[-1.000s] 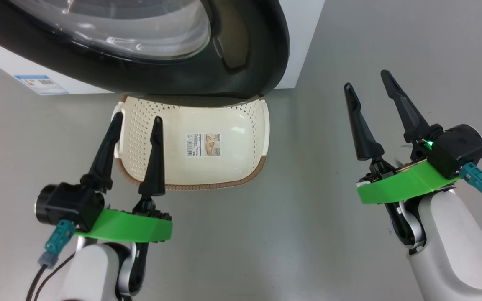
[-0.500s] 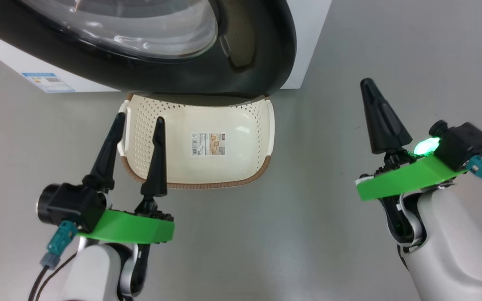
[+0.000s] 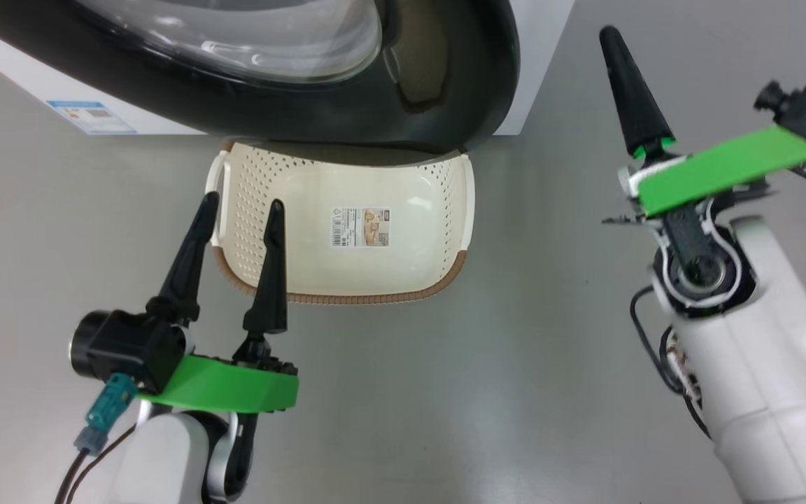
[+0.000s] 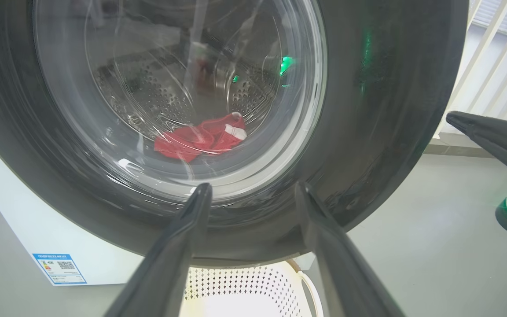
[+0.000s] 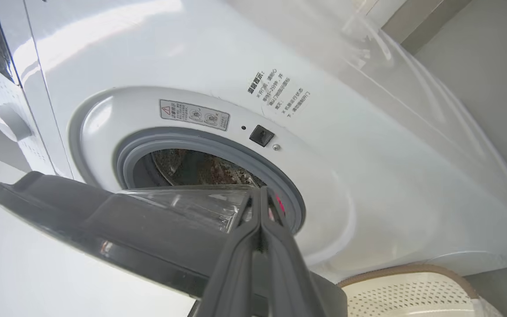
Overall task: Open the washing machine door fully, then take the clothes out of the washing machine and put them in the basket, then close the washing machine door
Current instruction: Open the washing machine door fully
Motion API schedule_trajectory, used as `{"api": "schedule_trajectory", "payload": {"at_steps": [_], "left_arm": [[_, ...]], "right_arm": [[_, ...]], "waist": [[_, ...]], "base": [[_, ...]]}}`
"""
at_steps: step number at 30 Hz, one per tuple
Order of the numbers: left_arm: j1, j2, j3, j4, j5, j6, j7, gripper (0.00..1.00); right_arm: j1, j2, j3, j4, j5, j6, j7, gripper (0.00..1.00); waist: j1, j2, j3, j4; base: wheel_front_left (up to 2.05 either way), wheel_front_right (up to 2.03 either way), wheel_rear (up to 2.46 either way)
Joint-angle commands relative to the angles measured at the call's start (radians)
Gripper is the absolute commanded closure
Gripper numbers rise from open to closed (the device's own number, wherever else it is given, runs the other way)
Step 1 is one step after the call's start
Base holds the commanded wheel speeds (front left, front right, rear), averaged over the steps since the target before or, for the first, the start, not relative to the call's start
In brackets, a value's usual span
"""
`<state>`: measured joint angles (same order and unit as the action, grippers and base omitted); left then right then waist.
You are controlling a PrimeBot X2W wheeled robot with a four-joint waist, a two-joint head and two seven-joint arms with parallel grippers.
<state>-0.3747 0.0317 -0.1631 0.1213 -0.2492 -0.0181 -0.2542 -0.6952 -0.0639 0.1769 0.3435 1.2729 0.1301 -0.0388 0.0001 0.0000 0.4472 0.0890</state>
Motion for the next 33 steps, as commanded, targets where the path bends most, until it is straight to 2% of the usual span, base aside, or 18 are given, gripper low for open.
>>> {"api": "schedule_trajectory", "payload": {"at_steps": [1, 6, 15, 24, 33], "left_arm": [[0.001, 0.018, 0.025, -0.026, -0.006, 0.004, -0.008, 0.0], [-0.003, 0.018, 0.02, -0.026, -0.01, 0.005, -0.008, 0.0], [-0.001, 0.018, 0.012, -0.024, -0.02, 0.008, -0.008, 0.0], [0.001, 0.018, 0.004, -0.015, -0.023, 0.008, -0.008, 0.0], [0.005, 0.018, 0.006, -0.005, -0.023, 0.01, -0.008, 0.0]], "right_arm": [[-0.027, 0.013, 0.008, -0.016, 0.044, 0.001, 0.031, 1.0], [-0.111, 0.01, -0.025, 0.038, 0.234, 0.001, 0.207, 1.0], [-0.241, 0.002, -0.034, 0.165, 0.425, 0.001, 0.468, 1.0], [-0.314, -0.018, 0.018, 0.208, 0.437, 0.001, 0.578, 1.0], [-0.293, -0.016, 0.06, 0.183, 0.423, 0.001, 0.598, 1.0]], "waist": [[0.0, 0.0, 0.006, 0.006], [0.0, 0.0, 0.014, 0.022], [0.0, 0.0, 0.016, 0.043], [0.0, 0.0, 0.008, 0.058], [0.0, 0.0, -0.009, 0.061]], "base": [[0.0, 0.0, 0.0], [0.0, 0.0, 0.0], [0.0, 0.0, 0.0], [0.0, 0.0, 0.0], [0.0, 0.0, 0.0]]}}
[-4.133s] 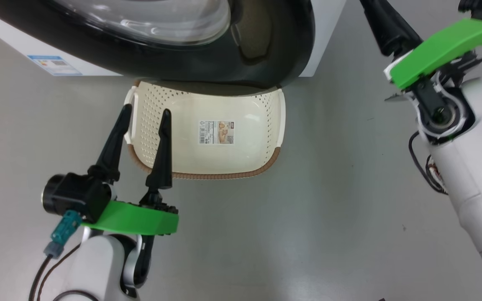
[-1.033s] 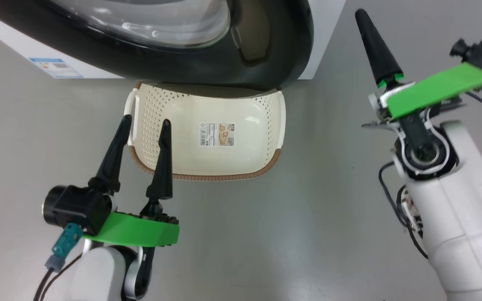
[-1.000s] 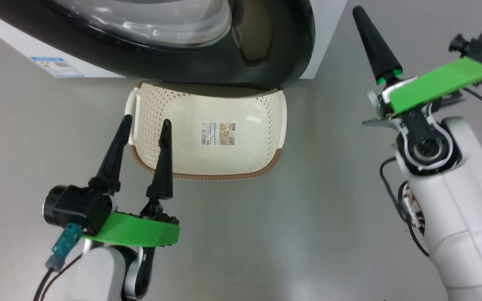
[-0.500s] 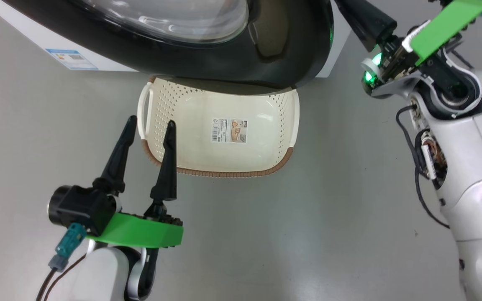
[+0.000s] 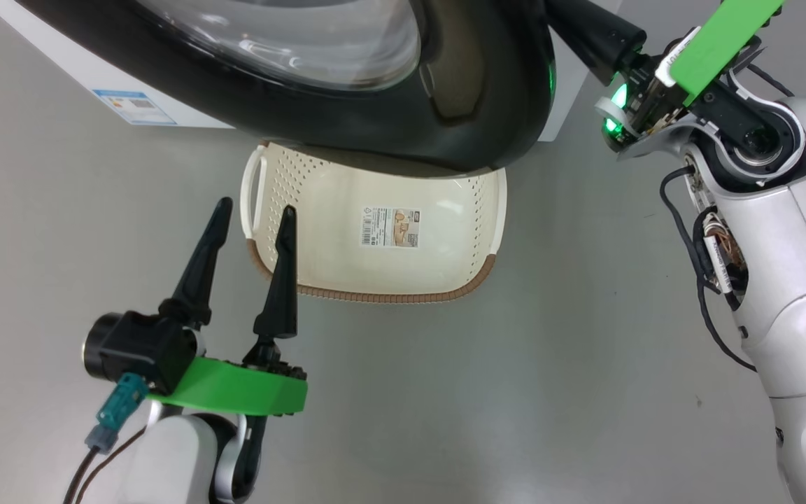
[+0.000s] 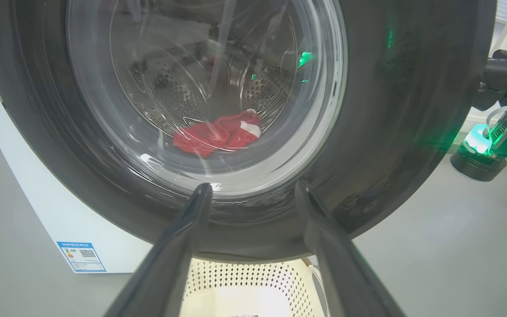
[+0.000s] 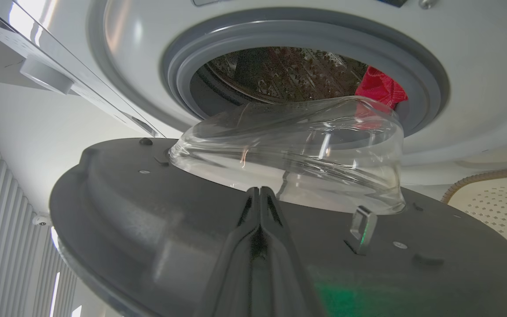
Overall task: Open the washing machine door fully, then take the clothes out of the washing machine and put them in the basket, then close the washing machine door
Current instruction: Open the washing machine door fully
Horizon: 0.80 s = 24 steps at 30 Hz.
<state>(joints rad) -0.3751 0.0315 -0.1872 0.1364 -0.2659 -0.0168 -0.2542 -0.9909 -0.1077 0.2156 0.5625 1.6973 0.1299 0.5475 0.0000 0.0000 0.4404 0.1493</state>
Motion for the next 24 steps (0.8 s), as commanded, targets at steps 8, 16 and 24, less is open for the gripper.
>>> {"api": "schedule_trajectory", "payload": {"at_steps": [8, 16, 24], "left_arm": [[0.017, 0.019, 0.046, -0.023, -0.004, 0.028, -0.008, 0.0], [0.055, 0.019, 0.068, -0.032, -0.002, 0.043, -0.008, 0.0], [0.096, 0.019, 0.085, -0.026, -0.001, 0.048, -0.008, 0.0]], "right_arm": [[0.058, 0.025, 0.054, -0.059, -0.024, 0.001, 0.009, 1.0], [0.124, 0.022, 0.082, -0.078, -0.037, 0.001, 0.013, 1.0], [0.188, 0.028, 0.129, -0.09, -0.053, 0.001, 0.028, 1.0]], "waist": [[0.0, 0.0, -0.033, 0.018], [0.0, 0.0, -0.079, 0.035], [0.0, 0.0, -0.136, 0.047]], "base": [[0.0, 0.0, 0.0], [0.0, 0.0, 0.0], [0.0, 0.0, 0.0]]}}
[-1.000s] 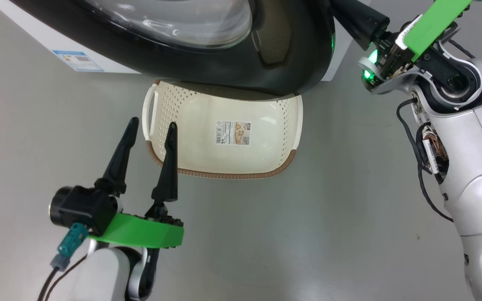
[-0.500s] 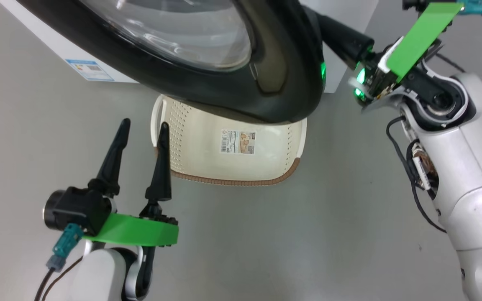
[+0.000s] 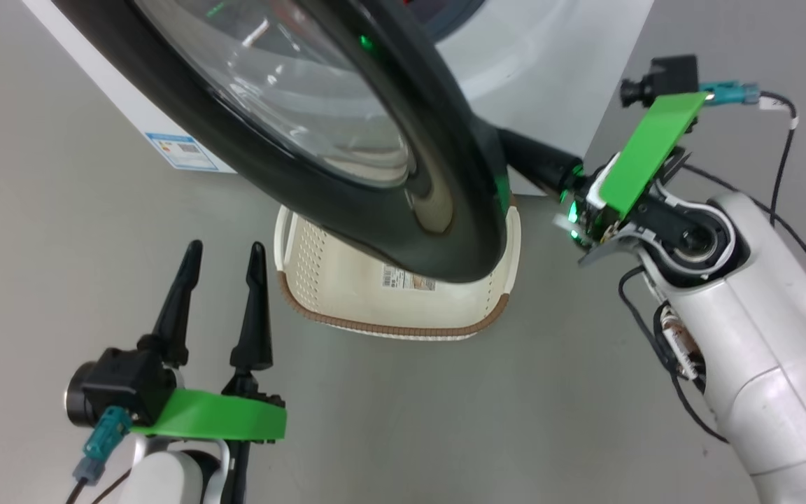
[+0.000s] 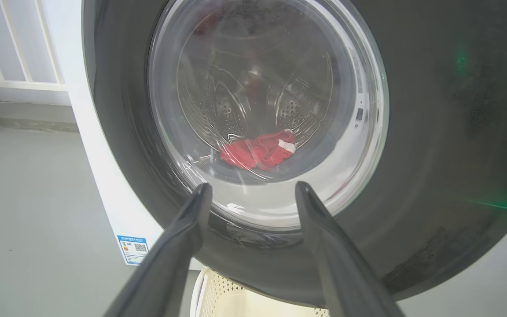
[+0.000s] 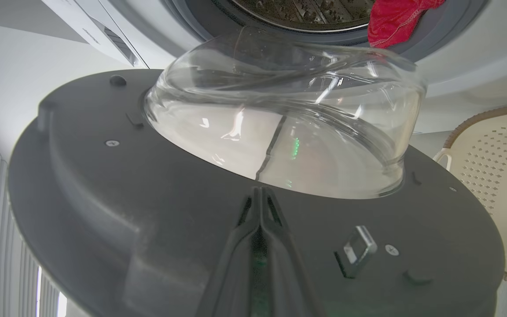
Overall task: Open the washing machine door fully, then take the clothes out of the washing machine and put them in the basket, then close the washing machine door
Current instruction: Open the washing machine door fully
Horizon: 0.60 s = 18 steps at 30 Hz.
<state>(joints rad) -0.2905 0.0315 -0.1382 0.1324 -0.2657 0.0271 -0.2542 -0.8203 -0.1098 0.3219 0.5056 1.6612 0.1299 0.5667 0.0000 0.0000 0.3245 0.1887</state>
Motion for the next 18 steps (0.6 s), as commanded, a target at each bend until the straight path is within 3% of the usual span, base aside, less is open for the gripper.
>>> {"api": "schedule_trajectory", "payload": {"at_steps": [1, 18], "left_arm": [[0.016, 0.019, 0.037, -0.022, -0.001, 0.004, -0.008, 0.0], [0.084, 0.019, 0.031, -0.022, -0.012, 0.024, -0.008, 0.0]], "right_arm": [[0.025, 0.031, 0.03, -0.034, -0.017, 0.001, 0.012, 1.0], [0.128, 0.046, 0.116, -0.023, -0.025, 0.001, 0.033, 1.0]], "waist": [[0.0, 0.0, -0.028, 0.01], [0.0, 0.0, -0.142, 0.079]], "base": [[0.0, 0.0, 0.0], [0.0, 0.0, 0.0]]}}
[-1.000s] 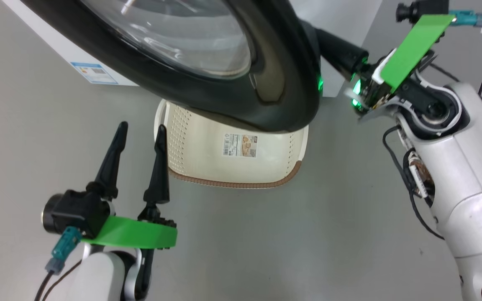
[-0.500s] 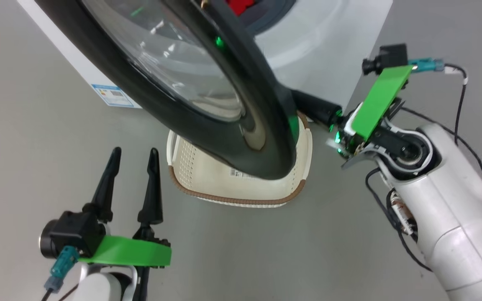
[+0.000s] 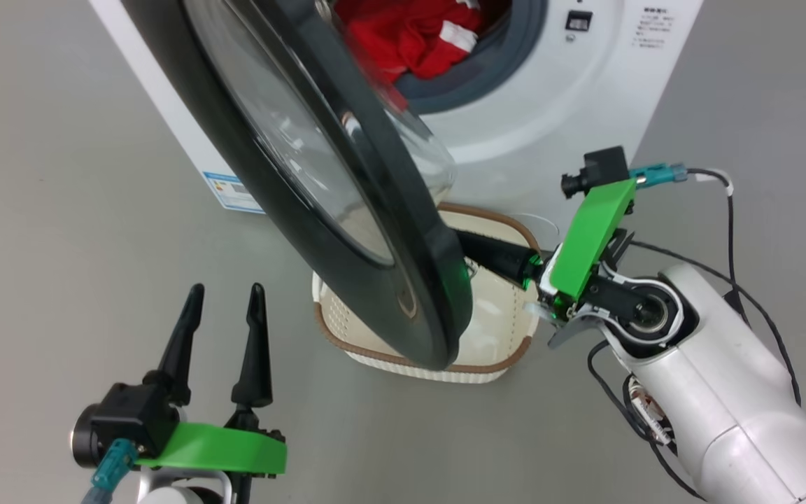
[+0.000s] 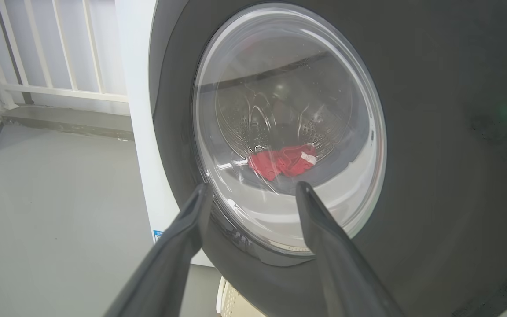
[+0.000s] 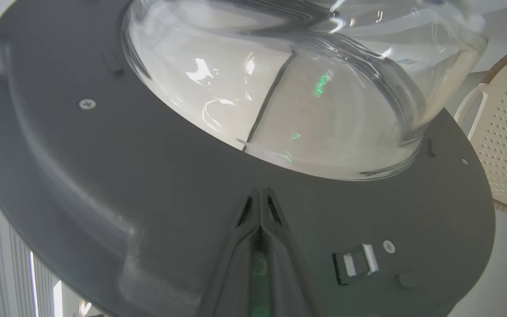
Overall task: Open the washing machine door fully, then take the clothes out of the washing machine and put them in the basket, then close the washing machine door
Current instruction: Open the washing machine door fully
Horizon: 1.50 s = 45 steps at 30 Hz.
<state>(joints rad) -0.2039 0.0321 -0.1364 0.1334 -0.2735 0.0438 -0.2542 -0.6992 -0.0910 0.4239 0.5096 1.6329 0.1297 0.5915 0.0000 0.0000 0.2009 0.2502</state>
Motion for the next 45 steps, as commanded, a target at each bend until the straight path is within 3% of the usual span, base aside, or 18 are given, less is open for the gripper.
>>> {"api": "schedule_trajectory", "payload": {"at_steps": [1, 32, 45], "left_arm": [[0.002, 0.018, 0.03, -0.022, -0.005, 0.008, -0.008, 0.0], [0.095, 0.026, 0.016, -0.012, -0.004, 0.016, 0.001, 0.0], [0.126, 0.034, 0.027, -0.05, -0.015, 0.038, -0.001, 0.0]], "right_arm": [[0.012, 0.028, 0.019, -0.027, 0.005, 0.001, 0.01, 1.0], [0.091, 0.04, 0.16, 0.001, 0.068, 0.001, -0.032, 1.0], [0.047, 0.041, 0.25, 0.016, 0.112, 0.001, -0.056, 1.0]], "waist": [[0.0, 0.0, -0.024, 0.023], [0.0, 0.0, -0.162, 0.233], [0.0, 0.0, -0.15, 0.248]], "base": [[0.0, 0.0, 0.0], [0.0, 0.0, 0.0], [0.0, 0.0, 0.0]]}}
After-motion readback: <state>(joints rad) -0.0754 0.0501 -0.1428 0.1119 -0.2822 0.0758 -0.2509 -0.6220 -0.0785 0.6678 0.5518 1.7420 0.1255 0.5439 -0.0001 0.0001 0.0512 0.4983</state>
